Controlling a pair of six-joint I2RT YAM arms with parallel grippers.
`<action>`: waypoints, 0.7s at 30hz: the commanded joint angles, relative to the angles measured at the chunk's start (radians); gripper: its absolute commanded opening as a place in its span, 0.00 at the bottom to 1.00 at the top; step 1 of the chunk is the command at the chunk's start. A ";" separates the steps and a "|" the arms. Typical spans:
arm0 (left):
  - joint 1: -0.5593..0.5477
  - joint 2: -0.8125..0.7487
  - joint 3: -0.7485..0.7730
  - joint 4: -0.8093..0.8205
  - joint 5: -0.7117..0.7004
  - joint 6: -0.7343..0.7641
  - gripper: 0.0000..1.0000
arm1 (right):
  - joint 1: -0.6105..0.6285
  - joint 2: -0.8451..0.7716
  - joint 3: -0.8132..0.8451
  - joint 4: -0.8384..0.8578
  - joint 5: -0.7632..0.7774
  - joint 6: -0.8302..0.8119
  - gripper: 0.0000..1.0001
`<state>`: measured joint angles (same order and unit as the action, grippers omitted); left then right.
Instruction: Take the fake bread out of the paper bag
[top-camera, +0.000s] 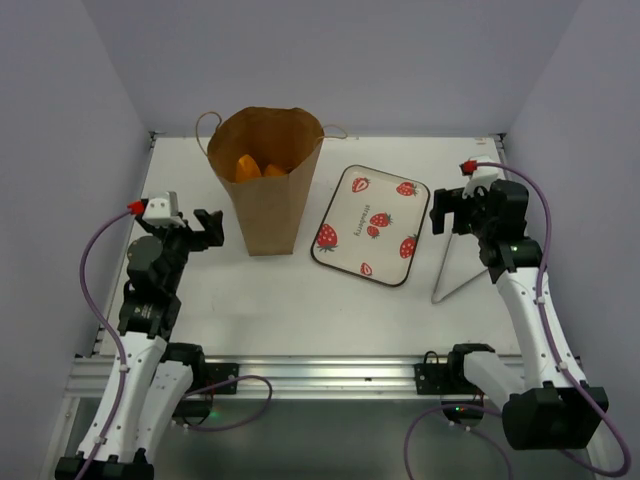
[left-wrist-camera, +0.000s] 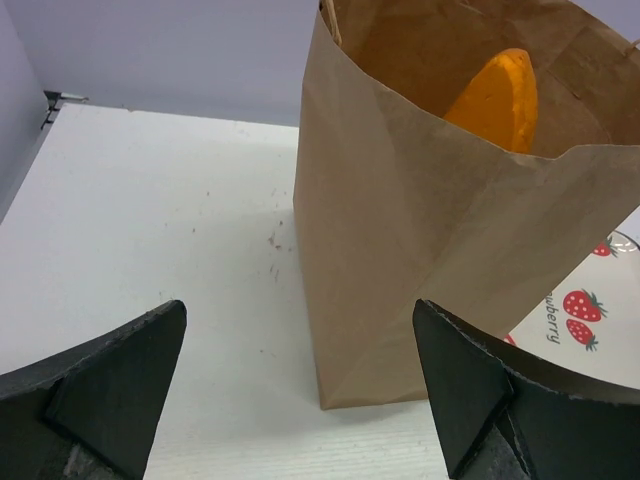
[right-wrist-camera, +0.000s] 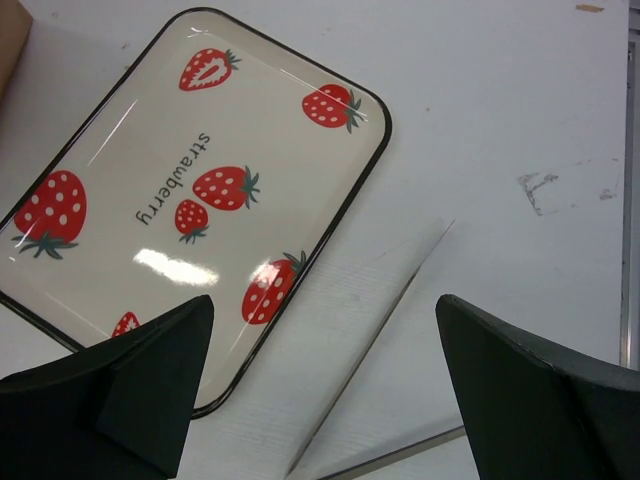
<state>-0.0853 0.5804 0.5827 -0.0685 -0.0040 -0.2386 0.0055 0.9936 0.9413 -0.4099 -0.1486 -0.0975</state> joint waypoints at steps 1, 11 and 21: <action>0.005 -0.007 -0.009 0.050 -0.001 0.028 1.00 | -0.001 -0.018 0.004 0.029 0.018 -0.001 0.99; 0.005 -0.011 -0.009 0.050 -0.001 0.032 0.99 | -0.001 -0.007 -0.021 -0.004 -0.126 -0.126 0.99; 0.005 -0.004 0.153 -0.104 -0.005 -0.074 0.99 | -0.001 0.034 0.017 -0.089 -0.367 -0.246 0.99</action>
<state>-0.0853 0.5732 0.6151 -0.1150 -0.0048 -0.2600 0.0055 1.0088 0.9268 -0.4675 -0.4122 -0.2836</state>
